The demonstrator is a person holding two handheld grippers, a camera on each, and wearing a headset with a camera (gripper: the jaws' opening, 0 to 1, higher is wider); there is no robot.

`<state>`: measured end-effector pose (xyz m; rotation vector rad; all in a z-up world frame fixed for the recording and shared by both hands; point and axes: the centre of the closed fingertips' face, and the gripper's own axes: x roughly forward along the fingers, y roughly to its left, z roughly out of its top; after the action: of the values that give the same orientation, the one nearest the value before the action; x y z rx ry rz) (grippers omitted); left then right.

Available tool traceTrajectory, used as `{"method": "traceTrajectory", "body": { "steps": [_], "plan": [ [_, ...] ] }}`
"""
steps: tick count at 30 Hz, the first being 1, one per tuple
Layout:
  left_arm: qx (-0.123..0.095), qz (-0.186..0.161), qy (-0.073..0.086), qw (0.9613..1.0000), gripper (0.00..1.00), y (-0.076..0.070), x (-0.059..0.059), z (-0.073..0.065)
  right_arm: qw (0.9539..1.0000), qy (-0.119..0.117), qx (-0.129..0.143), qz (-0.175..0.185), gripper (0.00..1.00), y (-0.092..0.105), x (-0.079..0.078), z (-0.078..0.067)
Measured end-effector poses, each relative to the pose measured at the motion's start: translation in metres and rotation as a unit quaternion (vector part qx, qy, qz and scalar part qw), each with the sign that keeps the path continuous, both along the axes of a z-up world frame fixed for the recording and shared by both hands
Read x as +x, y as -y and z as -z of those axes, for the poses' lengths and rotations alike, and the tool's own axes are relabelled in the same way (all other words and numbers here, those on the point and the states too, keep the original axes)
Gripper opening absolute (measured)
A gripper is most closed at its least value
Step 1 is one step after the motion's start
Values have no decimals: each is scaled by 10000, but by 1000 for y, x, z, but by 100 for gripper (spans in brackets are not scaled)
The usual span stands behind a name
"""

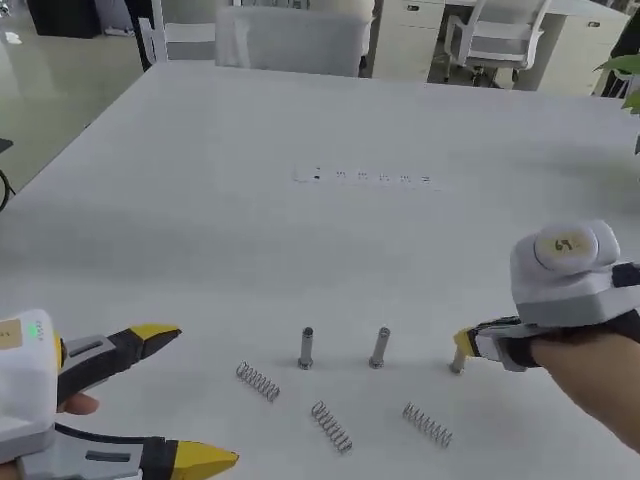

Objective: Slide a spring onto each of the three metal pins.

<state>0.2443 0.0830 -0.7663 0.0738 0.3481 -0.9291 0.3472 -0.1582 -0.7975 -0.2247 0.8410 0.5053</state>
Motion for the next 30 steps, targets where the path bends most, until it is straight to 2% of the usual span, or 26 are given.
{"method": "traceTrajectory", "body": {
  "steps": [4, 8, 12, 20, 26, 30],
  "plan": [
    [-14, -5, 8, 10000, 87, 1, 1, -2, 10000, 52, 32, -52, 5, -1, 0, 0],
    [-15, -7, 8, 10000, 87, 1, 2, -2, 9999, 96, -59, -111, 5, 0, -1, -1],
    [-4, -5, -2, 10000, 87, 1, 2, -1, 9998, 134, -13, -123, 5, 0, -2, -2],
    [-11, 18, -4, 10000, 87, 3, 2, -1, 9994, 220, -113, -246, 6, 0, -4, -2],
    [-4, 35, -3, 10000, 87, 4, 2, -1, 9995, 192, -55, -230, 6, 0, -5, -3],
    [-3, 44, 8, 10000, 87, 4, 2, -2, 9994, 209, -109, -268, 8, -1, -6, -3]
  ]
}}
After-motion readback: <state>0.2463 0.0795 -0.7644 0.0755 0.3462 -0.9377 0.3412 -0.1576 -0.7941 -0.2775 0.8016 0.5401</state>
